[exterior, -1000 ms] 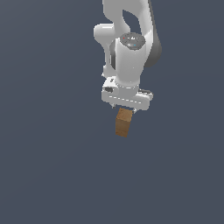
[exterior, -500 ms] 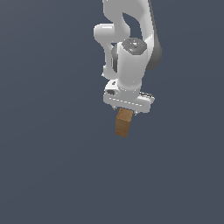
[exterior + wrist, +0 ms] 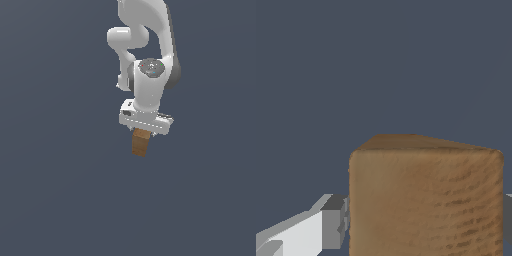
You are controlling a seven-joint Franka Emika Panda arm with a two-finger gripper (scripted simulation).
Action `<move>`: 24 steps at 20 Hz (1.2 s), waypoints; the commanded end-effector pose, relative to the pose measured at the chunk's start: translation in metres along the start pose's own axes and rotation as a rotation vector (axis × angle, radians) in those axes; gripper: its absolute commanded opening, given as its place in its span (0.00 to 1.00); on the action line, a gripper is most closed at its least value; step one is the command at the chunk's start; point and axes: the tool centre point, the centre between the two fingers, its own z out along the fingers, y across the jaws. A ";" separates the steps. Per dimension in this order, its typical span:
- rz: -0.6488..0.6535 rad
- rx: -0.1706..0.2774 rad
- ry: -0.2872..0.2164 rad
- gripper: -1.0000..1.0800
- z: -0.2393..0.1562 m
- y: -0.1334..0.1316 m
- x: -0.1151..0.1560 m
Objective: Pick up the object and move it to a goal position.
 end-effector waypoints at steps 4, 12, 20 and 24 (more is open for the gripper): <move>0.001 0.000 0.001 0.96 0.013 0.000 0.001; 0.001 0.000 0.001 0.00 0.013 -0.001 0.001; 0.001 0.000 0.001 0.00 0.012 -0.007 0.000; 0.001 0.000 0.001 0.00 0.010 -0.025 -0.002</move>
